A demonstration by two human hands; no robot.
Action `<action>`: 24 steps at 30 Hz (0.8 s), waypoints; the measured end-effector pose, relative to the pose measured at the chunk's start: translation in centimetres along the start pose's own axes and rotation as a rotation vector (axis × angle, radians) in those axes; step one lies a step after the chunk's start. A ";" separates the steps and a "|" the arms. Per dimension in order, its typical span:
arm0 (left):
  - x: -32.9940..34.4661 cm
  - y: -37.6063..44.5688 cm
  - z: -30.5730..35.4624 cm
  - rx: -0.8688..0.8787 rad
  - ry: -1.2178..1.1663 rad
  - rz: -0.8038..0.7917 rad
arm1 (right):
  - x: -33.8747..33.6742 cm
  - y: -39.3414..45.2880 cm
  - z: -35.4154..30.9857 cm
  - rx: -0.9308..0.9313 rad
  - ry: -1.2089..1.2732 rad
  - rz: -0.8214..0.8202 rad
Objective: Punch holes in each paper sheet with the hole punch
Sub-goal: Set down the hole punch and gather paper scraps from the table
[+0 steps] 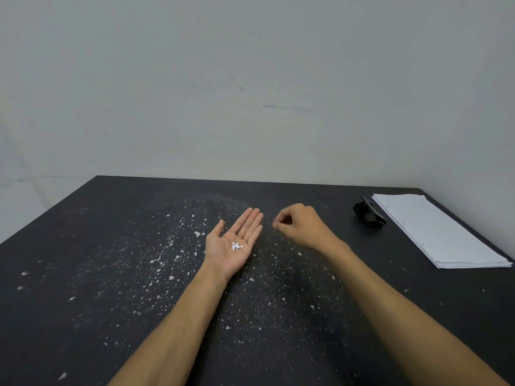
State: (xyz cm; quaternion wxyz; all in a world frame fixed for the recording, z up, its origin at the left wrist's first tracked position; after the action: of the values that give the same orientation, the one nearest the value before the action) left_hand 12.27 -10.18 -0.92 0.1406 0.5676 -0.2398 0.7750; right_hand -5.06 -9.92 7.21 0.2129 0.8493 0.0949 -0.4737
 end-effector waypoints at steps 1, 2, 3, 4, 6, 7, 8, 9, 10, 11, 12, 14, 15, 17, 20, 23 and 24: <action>-0.1 0.0 0.1 0.002 -0.002 -0.003 | 0.4 -0.3 1.0 0.033 -0.039 -0.067; -0.1 -0.1 0.1 0.004 -0.002 -0.006 | 1.0 -0.6 2.2 0.067 -0.077 -0.120; -0.1 -0.1 0.1 0.007 0.000 -0.004 | 1.4 -1.0 3.3 0.100 -0.107 -0.147; 0.0 -0.1 0.0 0.009 0.000 -0.003 | 1.7 -1.4 4.3 0.134 -0.129 -0.155; 0.2 -0.3 0.0 0.014 0.001 -0.002 | 1.8 -2.2 5.6 0.174 -0.159 -0.140; 0.3 -0.3 0.0 0.017 0.003 0.001 | 1.8 -2.5 5.9 0.171 -0.170 -0.134; 0.4 -0.4 0.0 0.018 0.007 0.004 | 1.7 -2.7 6.0 0.153 -0.180 -0.134; 0.4 -0.4 -0.1 0.018 0.014 0.008 | 1.8 -3.0 6.0 0.128 -0.186 -0.137; 0.5 -0.4 -0.1 0.016 0.021 0.015 | 2.0 -3.2 6.0 0.101 -0.190 -0.145; 0.6 -0.4 -0.2 0.015 0.027 0.021 | 2.5 -3.5 5.8 0.074 -0.196 -0.163; 0.6 -0.4 -0.3 0.014 0.028 0.021 | 3.2 -4.0 5.6 0.051 -0.204 -0.192; 0.6 -0.4 -0.3 0.016 0.030 0.019 | 5.0 -5.1 4.8 0.009 -0.215 -0.266; 0.7 -0.5 -0.3 0.016 0.031 0.017 | 5.8 -5.8 4.3 -0.013 -0.229 -0.302; 0.7 -0.7 -0.4 0.013 0.031 0.009 | 6.6 -7.3 2.9 -0.071 -0.275 -0.346; 0.7 -0.9 -0.5 0.024 0.060 0.030 | 6.6 -8.6 1.5 -0.136 -0.221 -0.372; 0.8 -1.1 -1.0 0.018 0.053 0.031 | 5.6 -8.6 0.9 -0.040 0.152 -0.185; 0.9 -1.1 -1.3 0.018 0.040 0.028 | 5.3 -8.4 0.8 0.050 0.303 -0.075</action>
State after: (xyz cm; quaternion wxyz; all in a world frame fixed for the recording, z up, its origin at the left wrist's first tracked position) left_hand 11.42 -8.60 -0.13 0.1294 0.5499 -0.2375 0.7902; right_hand -5.88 -2.97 0.08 0.1568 0.9119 0.1459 -0.3501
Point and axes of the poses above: each hand's wrist, its own y-axis towards the middle knuckle, its own x-axis out of the palm, z = x × y, the point moved 3 cm from there along y, towards the middle knuckle, and after that the axes turned 10 degrees about -x, right-handed, at the moved point
